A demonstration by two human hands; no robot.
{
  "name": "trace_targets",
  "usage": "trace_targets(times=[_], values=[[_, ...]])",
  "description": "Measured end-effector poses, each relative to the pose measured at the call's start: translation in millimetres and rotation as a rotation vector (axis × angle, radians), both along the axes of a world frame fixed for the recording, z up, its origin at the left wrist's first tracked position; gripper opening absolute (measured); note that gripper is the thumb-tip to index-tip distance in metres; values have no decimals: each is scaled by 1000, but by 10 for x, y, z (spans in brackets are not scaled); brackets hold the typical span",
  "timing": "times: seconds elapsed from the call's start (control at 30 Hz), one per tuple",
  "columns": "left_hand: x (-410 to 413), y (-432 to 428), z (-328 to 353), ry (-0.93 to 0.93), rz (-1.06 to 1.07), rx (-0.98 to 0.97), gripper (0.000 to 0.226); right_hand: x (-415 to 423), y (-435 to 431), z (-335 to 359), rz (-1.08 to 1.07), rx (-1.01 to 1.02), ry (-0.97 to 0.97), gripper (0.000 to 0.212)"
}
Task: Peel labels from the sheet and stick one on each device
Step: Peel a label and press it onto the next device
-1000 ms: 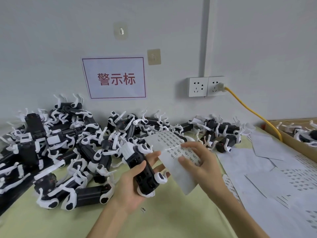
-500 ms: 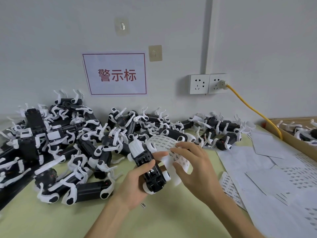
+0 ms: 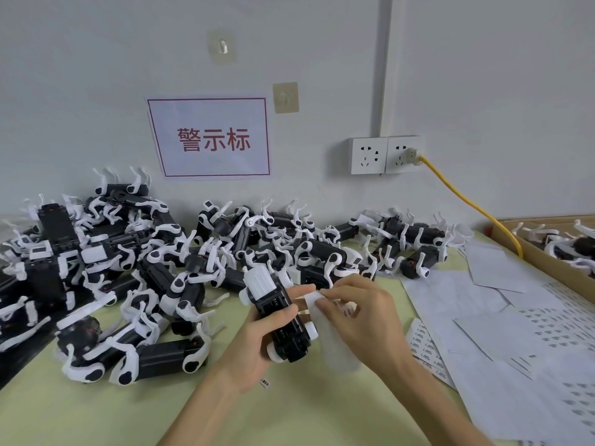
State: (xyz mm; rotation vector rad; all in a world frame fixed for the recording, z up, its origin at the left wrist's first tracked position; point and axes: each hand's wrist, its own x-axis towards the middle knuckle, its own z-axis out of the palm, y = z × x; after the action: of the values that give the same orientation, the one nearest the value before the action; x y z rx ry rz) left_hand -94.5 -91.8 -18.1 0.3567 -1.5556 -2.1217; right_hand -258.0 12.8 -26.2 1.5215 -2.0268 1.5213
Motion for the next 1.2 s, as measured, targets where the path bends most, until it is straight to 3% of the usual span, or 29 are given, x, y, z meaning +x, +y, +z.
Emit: trace_targets(times=[0.67, 0.97, 1.2], values=[[-14, 108, 23, -156, 25, -193, 55, -39, 58, 129, 22, 151, -411, 23], [1, 139, 44, -187, 5, -218, 38, -49, 63, 159, 40, 219, -511, 27], [-6, 161, 10, -154, 18, -286, 49, -98, 59, 147, 98, 278, -616, 32]])
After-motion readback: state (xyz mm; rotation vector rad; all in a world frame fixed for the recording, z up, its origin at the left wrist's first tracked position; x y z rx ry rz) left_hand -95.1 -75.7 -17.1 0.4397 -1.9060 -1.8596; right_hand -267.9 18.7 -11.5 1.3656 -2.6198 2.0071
